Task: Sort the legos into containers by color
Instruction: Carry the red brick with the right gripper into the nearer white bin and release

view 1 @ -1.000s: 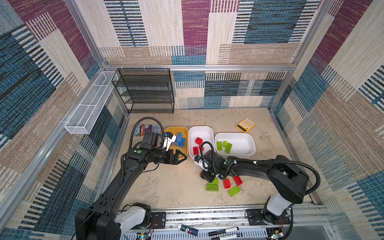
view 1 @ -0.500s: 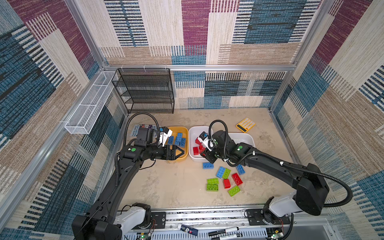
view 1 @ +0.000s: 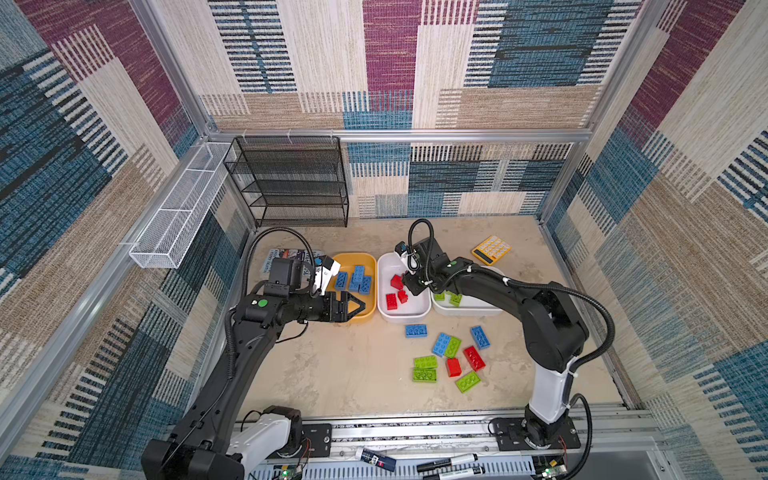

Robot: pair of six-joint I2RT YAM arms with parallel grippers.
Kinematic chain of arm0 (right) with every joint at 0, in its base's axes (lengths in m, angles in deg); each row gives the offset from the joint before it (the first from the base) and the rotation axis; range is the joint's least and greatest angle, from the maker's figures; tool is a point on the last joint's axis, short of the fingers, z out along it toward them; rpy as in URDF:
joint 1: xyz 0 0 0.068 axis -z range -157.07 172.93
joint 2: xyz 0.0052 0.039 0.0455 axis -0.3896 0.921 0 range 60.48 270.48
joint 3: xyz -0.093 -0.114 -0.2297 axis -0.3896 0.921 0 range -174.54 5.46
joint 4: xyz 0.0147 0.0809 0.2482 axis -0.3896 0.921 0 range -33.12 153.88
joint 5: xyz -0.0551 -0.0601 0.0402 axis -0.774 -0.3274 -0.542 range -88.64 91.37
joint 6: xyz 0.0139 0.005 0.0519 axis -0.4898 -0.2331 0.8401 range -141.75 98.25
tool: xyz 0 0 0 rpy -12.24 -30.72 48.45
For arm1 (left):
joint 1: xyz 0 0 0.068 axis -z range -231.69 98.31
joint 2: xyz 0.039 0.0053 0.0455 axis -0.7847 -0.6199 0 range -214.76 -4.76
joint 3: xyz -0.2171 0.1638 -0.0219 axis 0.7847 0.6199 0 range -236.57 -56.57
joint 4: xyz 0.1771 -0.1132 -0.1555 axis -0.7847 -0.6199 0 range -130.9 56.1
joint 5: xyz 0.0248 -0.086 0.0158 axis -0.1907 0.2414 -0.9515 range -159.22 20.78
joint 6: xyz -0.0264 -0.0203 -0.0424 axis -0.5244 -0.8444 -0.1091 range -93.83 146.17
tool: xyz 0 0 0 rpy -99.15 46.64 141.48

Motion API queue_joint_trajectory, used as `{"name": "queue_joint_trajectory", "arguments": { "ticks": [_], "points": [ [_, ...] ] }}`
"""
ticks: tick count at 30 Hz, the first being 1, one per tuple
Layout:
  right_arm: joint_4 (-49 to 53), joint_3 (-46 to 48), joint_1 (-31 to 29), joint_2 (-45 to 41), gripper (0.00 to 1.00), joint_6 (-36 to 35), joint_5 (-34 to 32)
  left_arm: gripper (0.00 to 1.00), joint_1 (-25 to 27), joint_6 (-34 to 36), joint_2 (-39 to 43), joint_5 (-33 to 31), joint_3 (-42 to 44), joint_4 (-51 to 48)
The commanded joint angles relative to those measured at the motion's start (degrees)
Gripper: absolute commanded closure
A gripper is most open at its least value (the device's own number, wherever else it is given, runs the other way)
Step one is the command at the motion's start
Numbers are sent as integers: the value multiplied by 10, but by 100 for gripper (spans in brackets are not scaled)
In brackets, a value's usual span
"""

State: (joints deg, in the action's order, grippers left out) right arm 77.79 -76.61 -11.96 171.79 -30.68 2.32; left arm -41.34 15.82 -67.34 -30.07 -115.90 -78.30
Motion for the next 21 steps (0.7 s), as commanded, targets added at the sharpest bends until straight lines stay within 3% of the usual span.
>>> {"name": "queue_joint_trajectory", "arguments": {
  "ticks": [1, 5, 8, 13, 21],
  "points": [
    [-38, -34, 0, 39, 69, -20, -61, 9, -1, 6, 4, 1, 8, -1],
    [-34, -76, 1, 83, 66, -40, -92, 9, -2, 10, 9, -3, 17, -6],
    [-31, -94, 2, 90, 56, -48, -79, 9, -4, 11, 14, -5, 23, -9],
    [-24, -77, 2, 45, 34, -40, 4, 9, -7, 14, 16, -2, 29, -11],
    [34, 80, 2, -140, 27, -98, 172, 9, -11, 21, 14, 4, 31, -16]
  ]
}}
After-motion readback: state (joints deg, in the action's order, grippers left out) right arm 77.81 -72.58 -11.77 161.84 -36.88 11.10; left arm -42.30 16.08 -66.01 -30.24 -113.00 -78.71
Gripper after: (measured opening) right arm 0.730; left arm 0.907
